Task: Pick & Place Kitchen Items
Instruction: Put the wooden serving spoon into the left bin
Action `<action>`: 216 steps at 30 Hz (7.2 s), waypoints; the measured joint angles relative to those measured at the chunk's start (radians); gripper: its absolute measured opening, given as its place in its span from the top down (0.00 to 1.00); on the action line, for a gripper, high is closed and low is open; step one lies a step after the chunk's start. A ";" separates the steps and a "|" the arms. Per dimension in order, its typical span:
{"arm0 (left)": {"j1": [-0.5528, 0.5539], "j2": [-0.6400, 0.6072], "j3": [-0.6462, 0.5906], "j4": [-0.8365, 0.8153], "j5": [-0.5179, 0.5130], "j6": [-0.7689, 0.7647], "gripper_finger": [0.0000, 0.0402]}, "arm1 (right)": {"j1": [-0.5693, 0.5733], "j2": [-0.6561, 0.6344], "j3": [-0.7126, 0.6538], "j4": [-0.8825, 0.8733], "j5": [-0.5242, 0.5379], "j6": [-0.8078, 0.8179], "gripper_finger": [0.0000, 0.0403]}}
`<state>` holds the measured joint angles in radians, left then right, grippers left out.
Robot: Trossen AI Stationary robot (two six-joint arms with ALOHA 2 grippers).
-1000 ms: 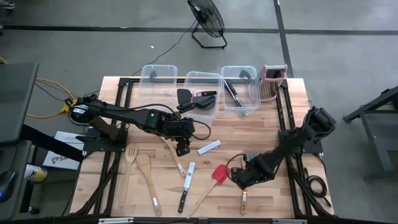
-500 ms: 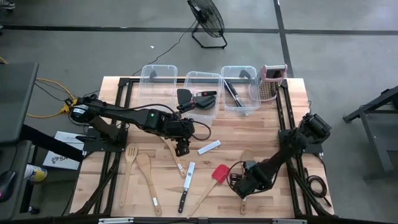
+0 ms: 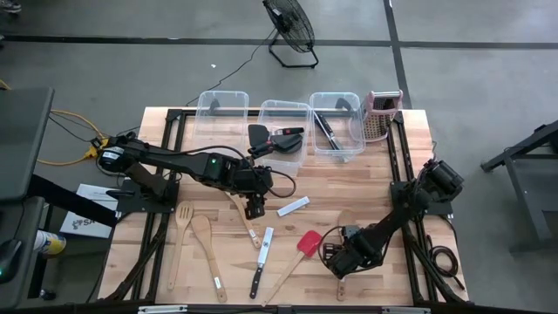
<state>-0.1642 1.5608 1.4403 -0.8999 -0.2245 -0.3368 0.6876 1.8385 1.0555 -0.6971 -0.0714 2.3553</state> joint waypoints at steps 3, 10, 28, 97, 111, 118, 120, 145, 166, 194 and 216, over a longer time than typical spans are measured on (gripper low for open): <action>0.000 0.000 0.000 -0.001 0.000 0.000 0.37 | 0.000 0.003 -0.001 -0.004 -0.007 -0.001 0.62; 0.000 0.000 0.000 -0.001 -0.001 0.012 0.37 | 0.000 0.007 -0.002 0.004 -0.013 -0.004 0.76; 0.000 0.000 0.000 -0.011 -0.001 0.044 0.37 | 0.000 -0.079 -0.009 0.023 0.106 -0.059 0.83; 0.393 -0.088 -0.001 0.788 0.345 0.080 0.37 | -1.128 -0.700 -0.003 0.942 -0.433 -2.127 0.83; 0.391 -0.080 0.000 0.785 0.373 0.070 0.37 | -1.129 -0.552 -0.003 1.217 -0.527 -1.999 0.83; 0.391 -0.080 0.000 0.778 0.375 0.070 0.37 | -1.129 -0.542 -0.003 1.220 -0.532 -1.991 0.83; 0.391 -0.080 0.000 0.778 0.375 0.070 0.37 | -1.129 -0.542 -0.003 1.224 -0.519 -1.992 0.83; 0.391 -0.080 0.000 0.770 0.396 0.062 0.62 | -1.113 -0.520 -0.003 1.248 -0.428 -1.992 0.83; 0.392 -0.083 0.000 0.698 0.373 0.087 0.76 | -1.114 -0.529 -0.004 1.201 -0.455 -1.961 0.51; 0.394 -0.249 0.000 -0.144 -0.483 -0.366 0.76 | -1.162 -0.588 -0.004 0.995 -0.452 -1.963 0.42; 0.595 -0.249 -0.277 -0.165 -0.387 -0.338 0.76 | -1.162 -0.588 -0.004 0.953 -0.418 -1.986 0.42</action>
<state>0.4307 1.3113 1.1630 -1.0648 -0.6120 -0.6747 -0.4744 1.2507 1.0519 0.2560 -0.4891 0.3695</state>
